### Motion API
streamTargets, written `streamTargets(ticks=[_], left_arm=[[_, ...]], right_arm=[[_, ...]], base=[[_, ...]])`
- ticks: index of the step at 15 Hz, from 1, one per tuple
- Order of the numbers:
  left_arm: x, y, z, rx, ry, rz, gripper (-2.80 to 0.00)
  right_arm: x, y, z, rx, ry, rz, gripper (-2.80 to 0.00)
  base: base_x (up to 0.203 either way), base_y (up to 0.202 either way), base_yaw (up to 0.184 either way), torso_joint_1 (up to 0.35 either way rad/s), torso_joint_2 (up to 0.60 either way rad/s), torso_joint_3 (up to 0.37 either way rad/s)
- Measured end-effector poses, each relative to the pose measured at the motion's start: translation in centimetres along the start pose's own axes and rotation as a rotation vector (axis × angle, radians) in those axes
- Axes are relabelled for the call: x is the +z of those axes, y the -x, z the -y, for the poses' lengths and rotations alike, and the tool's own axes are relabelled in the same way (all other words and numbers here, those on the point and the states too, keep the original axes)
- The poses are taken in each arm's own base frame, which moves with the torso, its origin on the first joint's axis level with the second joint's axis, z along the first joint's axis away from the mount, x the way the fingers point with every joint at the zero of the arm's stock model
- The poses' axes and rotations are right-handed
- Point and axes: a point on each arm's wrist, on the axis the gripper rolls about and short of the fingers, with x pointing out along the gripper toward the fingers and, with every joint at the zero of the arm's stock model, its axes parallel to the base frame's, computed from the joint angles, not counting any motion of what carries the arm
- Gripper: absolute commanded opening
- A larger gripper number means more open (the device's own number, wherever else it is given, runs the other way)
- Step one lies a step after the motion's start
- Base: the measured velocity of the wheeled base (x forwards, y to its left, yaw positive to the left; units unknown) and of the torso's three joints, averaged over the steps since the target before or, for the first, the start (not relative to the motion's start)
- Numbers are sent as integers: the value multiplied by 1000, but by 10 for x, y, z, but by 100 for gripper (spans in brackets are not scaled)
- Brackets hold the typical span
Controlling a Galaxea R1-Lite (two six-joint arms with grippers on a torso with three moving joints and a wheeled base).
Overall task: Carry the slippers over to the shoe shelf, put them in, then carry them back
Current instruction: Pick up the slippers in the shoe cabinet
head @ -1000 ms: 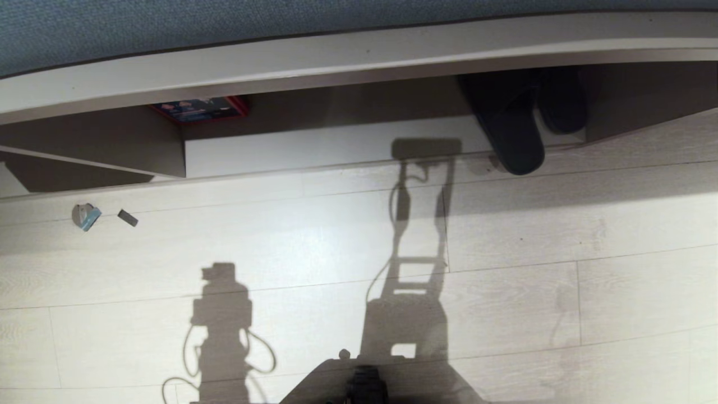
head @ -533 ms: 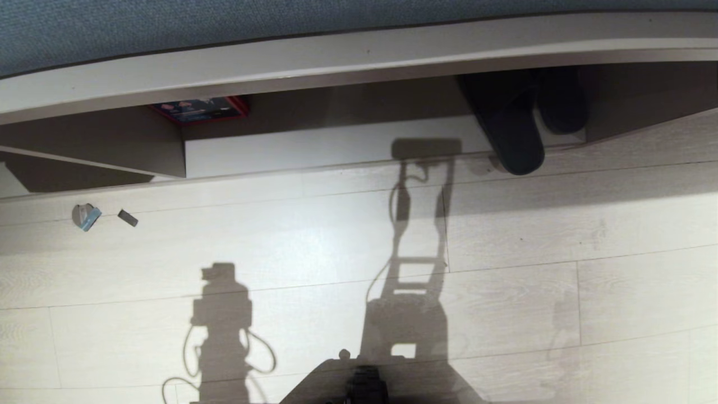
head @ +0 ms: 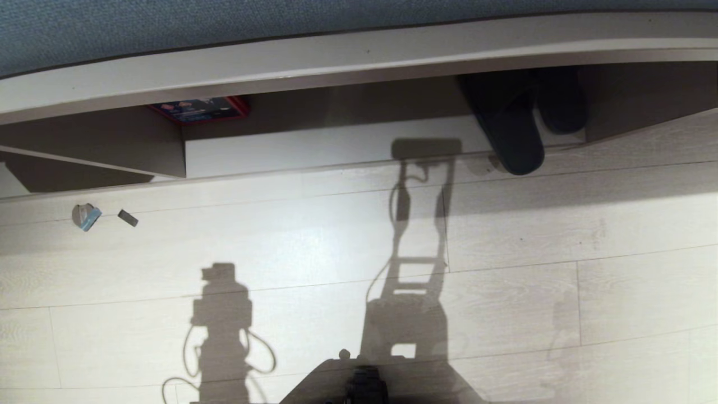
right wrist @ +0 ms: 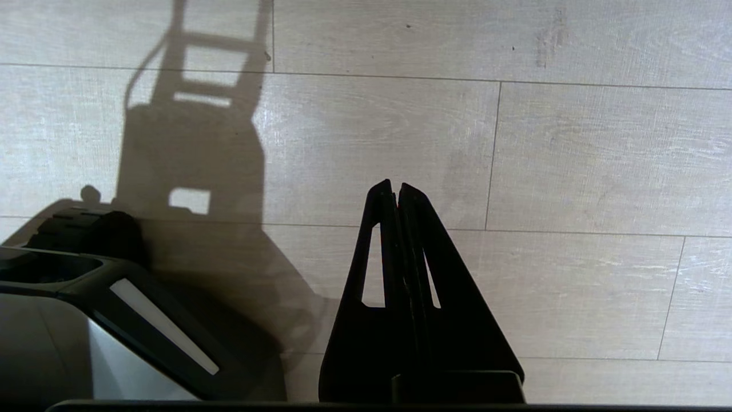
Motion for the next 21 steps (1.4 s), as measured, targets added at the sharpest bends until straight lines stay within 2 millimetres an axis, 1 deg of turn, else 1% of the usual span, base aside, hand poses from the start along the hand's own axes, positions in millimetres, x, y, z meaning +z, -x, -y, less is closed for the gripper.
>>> streamTargets(ticks=[17,19,21], left_arm=[[0,0,0,0,-1,1,-280],[0,0,0,0,0,1,-280],[0,0,0,0,-1,1,-280]], right_arm=[[0,0,0,2,7,-1,-280],[8,2,0,9,1,26,-280],[30,7,1,21,-9,67,-280]], base=[[0,0,0,0,0,0],[0,0,0,0,0,0],[0,0,0,0,0,0]])
